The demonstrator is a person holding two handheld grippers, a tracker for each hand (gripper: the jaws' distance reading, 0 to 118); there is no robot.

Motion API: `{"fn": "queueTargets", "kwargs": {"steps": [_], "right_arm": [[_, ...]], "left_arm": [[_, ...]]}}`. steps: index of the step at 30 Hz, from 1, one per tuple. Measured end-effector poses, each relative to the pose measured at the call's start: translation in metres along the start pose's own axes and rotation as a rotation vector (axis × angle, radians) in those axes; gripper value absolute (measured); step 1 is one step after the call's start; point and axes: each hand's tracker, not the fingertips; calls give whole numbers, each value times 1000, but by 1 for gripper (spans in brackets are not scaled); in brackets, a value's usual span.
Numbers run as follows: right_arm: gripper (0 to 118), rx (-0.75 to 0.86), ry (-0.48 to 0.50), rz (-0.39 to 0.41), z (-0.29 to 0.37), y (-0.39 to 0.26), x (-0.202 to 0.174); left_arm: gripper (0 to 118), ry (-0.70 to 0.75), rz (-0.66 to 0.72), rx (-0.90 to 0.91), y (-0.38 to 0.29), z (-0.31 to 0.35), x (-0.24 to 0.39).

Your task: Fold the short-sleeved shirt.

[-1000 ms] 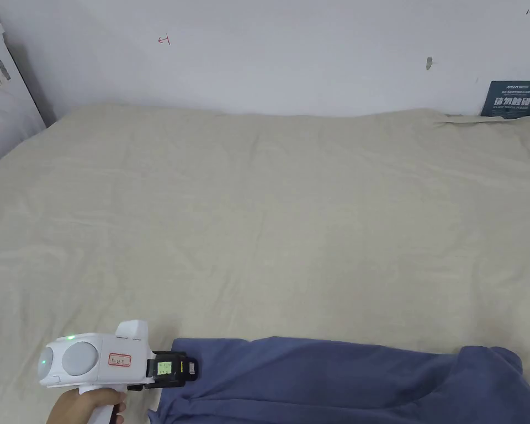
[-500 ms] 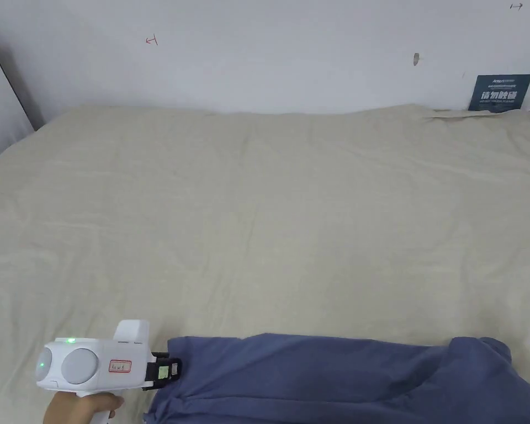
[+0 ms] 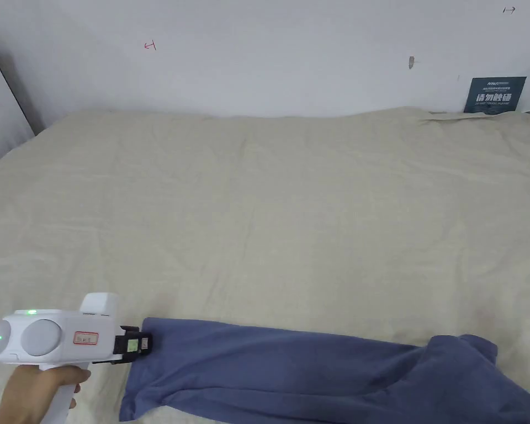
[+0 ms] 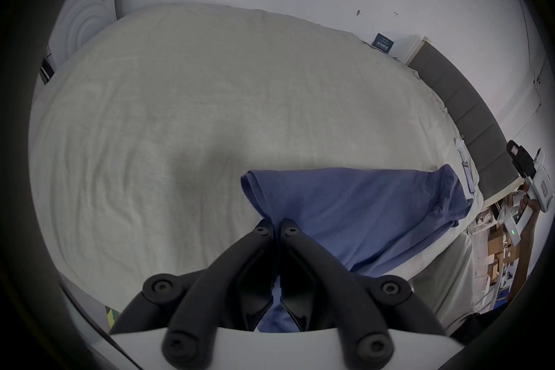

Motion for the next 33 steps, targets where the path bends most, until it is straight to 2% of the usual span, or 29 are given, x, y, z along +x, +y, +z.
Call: {"fn": "queueTargets", "kwargs": {"steps": [6,11,19,33], "right_arm": [[0,4,5,-1,1,1,0],[0,4,16,3,3,2,-2],[0,11,31,-2,10,2,0],[0,14,2,-23,27,-6,22]], "left_arm": [[0,77,46,-15,5,23,-25],[0,98,141,-54,9,33,0],[0,-109,-24,-107,27,19,101],[0,-265,-180,-210,27,-68,245]]}}
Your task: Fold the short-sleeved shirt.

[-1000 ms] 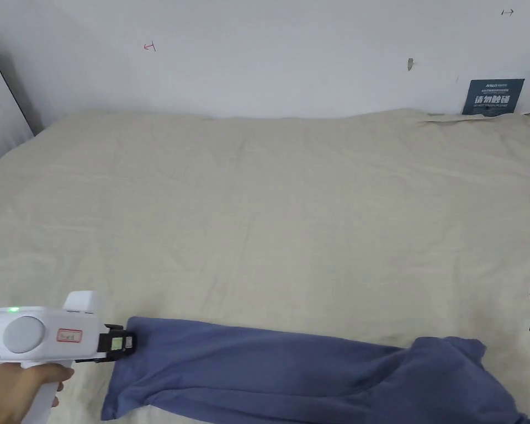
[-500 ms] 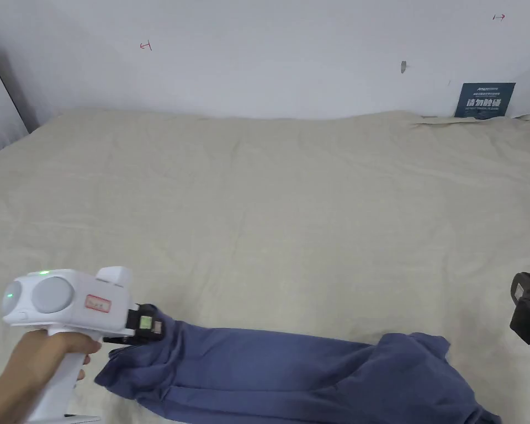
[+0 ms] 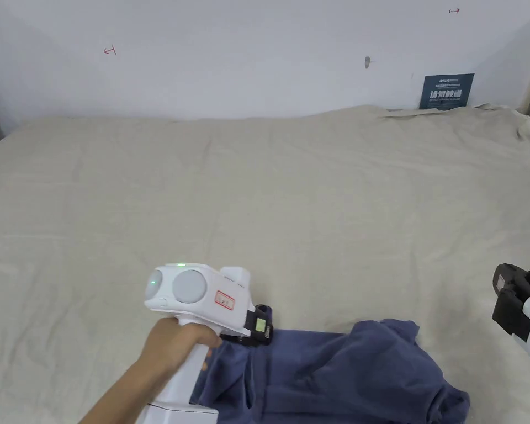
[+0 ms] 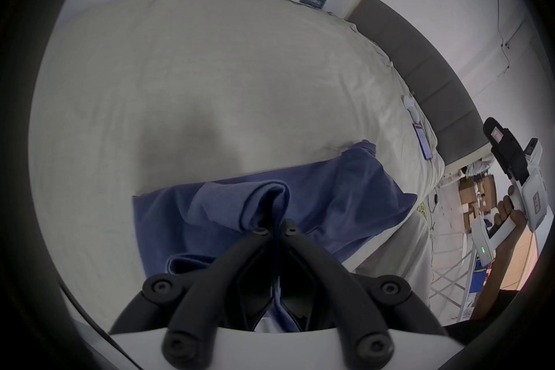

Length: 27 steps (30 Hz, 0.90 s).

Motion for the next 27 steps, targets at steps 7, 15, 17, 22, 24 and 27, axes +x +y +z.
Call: {"fn": "queueTargets", "kwargs": {"steps": [7,15,17,22,24,27], "right_arm": [[0,-3,-20,-5,6,-3,10],[0,-4,-30,-8,10,-3,14],[0,-3,-29,-11,10,-3,13],[0,-1,-22,-10,11,-2,11],[0,1,-18,-12,12,-1,10],[0,3,-14,-11,12,0,8]], "left_arm": [[0,46,-1,-69,-3,-53,17],[37,80,-4,-56,-10,-61,22],[52,69,8,-41,-9,-56,21],[118,76,-22,84,-13,-27,25],[118,61,-18,151,-15,-9,20],[118,75,-8,239,-19,17,9]]}}
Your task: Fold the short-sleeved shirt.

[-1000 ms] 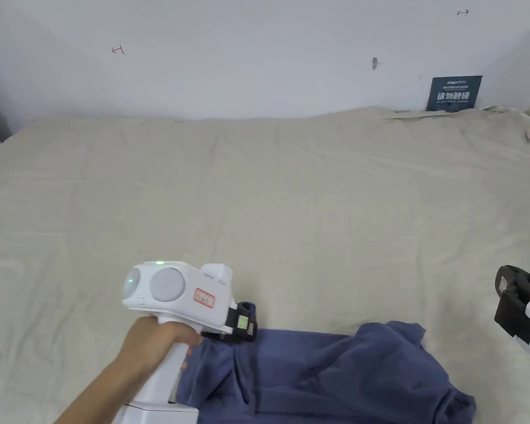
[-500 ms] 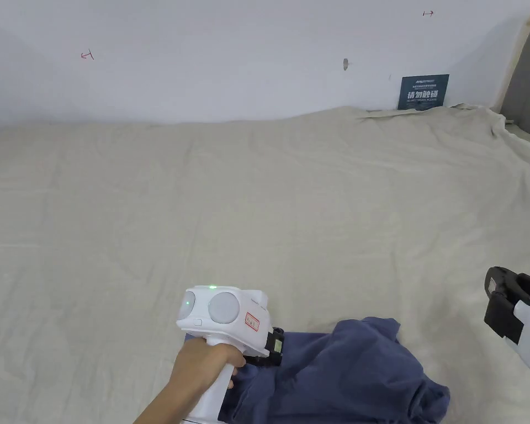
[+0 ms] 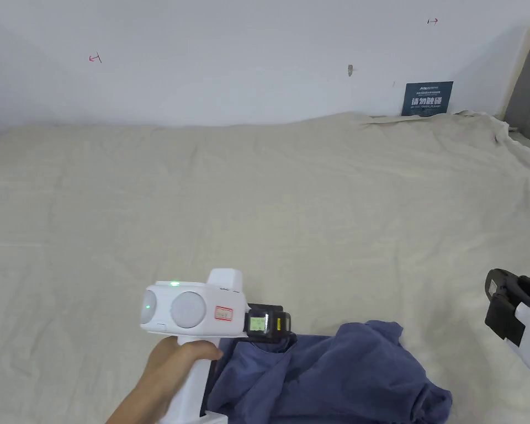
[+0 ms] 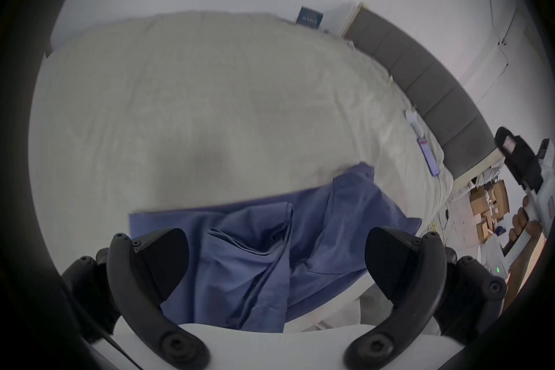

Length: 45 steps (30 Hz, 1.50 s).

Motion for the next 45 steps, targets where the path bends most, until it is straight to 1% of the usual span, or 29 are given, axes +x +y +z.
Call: {"fn": "queueTargets", "kwargs": {"steps": [3,6,7,8,9,10,11,12,13,14,17,32,34,37,40,45], "right_arm": [[0,2,6,2,1,2,-3],[0,4,10,8,1,3,-5],[0,5,10,10,2,4,-5],[0,5,11,10,2,4,-5],[0,7,12,9,2,4,-6],[0,8,12,9,3,4,-6],[0,8,11,9,3,5,-6],[0,9,11,9,3,5,-6],[0,9,11,9,3,5,-5],[0,7,11,8,3,5,-5],[0,5,6,10,4,4,-4],[0,-12,-19,-7,7,0,8],[0,-12,-21,-11,9,-1,11],[0,-14,-29,-14,11,-3,14],[0,-18,-36,-18,11,-4,18],[0,-19,-42,-26,12,-4,22]], "left_arm": [[118,37,9,89,0,21,-16],[118,84,9,108,-4,31,-35],[115,101,13,110,-5,33,-42],[104,107,28,128,-8,34,-49],[86,113,34,143,-12,35,-55],[61,122,36,168,-17,35,-61],[21,122,39,169,-20,33,-66],[10,137,47,159,-23,30,-69],[3,163,56,148,-27,26,-72],[0,160,45,157,-33,24,-75],[0,169,27,159,-44,15,-78],[0,141,-64,5,-70,-47,-43],[0,183,-75,-26,-71,-57,-42],[0,207,-79,-38,-75,-65,-45],[0,189,-57,-45,-77,-66,-47],[0,85,-57,-58,-82,-63,-33]]}}
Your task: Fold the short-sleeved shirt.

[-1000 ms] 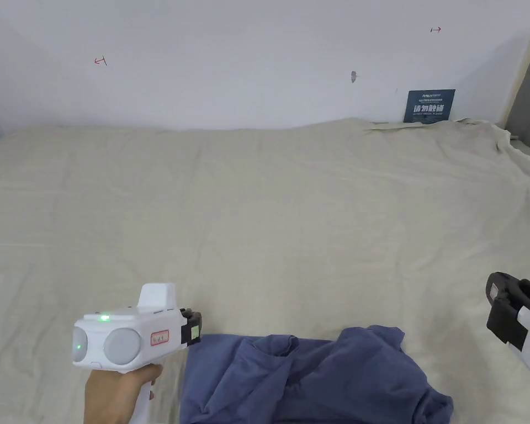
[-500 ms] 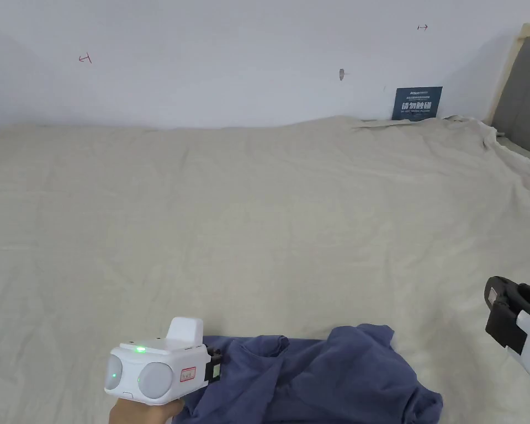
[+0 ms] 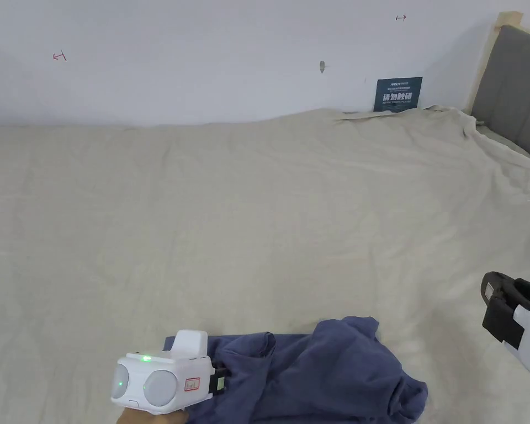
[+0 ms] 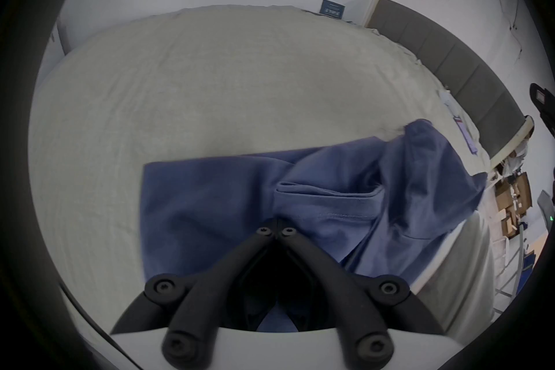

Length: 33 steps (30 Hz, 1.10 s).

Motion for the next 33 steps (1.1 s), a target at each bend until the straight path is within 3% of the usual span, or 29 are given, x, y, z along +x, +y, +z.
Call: {"fn": "queueTargets", "kwargs": {"steps": [18,33], "right_arm": [[0,4,11,-11,3,-1,-1],[0,21,22,3,1,7,-7]], "left_arm": [[0,-134,-69,-4,-23,-3,69],[0,-193,17,159,35,80,30]]}}
